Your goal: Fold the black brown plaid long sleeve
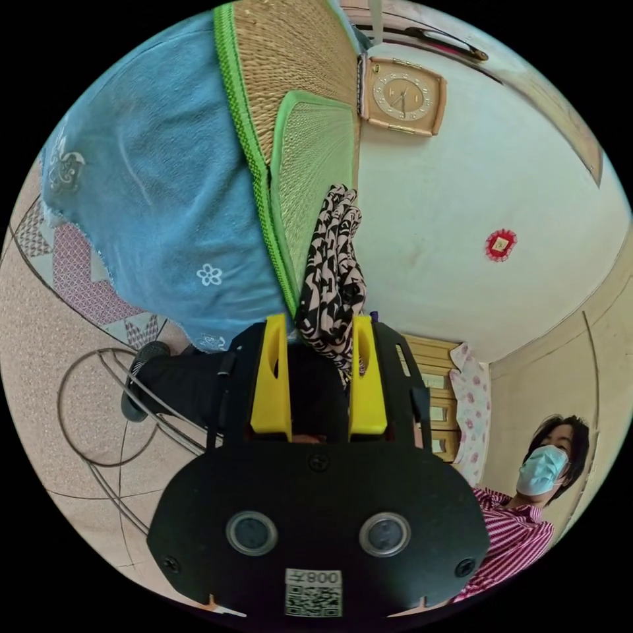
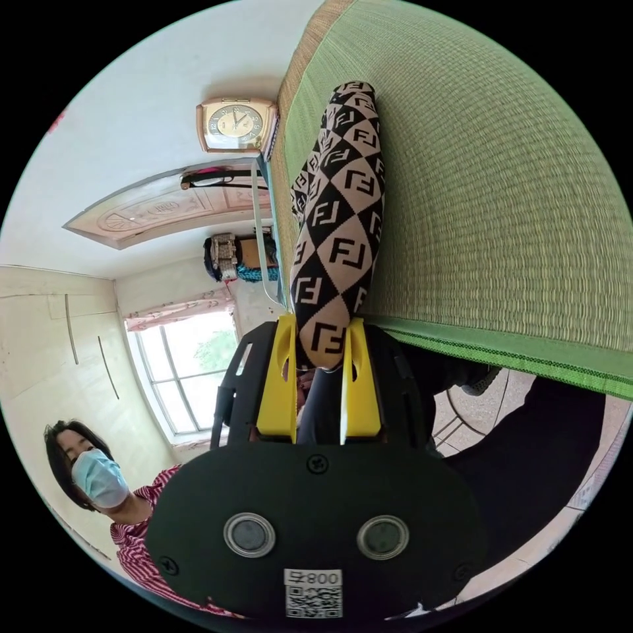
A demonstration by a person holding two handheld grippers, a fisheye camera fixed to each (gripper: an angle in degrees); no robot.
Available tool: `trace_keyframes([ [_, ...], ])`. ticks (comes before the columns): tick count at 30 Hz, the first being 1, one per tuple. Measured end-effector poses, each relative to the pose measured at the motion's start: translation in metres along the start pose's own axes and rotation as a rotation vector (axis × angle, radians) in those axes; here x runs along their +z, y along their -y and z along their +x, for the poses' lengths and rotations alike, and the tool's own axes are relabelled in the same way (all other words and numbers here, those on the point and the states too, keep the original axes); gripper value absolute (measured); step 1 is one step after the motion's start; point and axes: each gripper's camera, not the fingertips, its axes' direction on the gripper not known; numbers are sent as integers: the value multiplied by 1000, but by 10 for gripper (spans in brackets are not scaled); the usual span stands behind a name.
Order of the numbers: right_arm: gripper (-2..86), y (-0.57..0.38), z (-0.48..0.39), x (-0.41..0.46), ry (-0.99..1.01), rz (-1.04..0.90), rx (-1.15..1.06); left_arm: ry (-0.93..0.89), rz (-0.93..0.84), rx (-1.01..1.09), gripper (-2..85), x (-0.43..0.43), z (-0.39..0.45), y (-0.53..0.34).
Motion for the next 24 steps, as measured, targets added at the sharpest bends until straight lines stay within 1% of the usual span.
trace_keyframes([
  [6, 99, 13, -29, 10, -138, -52, -25, -32, -21, 35, 136, -9, 17, 18],
  [11, 96, 24, -56, 16, -269, -70, -64, -18, -62, 28, 128, -16, 18, 27],
  [15, 95, 25, -55, 25, -294, -67, -57, -18, -75, 13, 121, -19, 15, 35],
  [19, 96, 23, -47, 27, -270, -55, -38, 4, -115, 14, 113, -19, 16, 44],
  [22, 96, 21, -47, 29, -263, -49, -38, 44, -139, 32, 83, -21, 22, 50],
  [24, 96, 20, -50, 29, -257, -48, -44, 39, -131, 58, 64, -27, 31, 50],
])
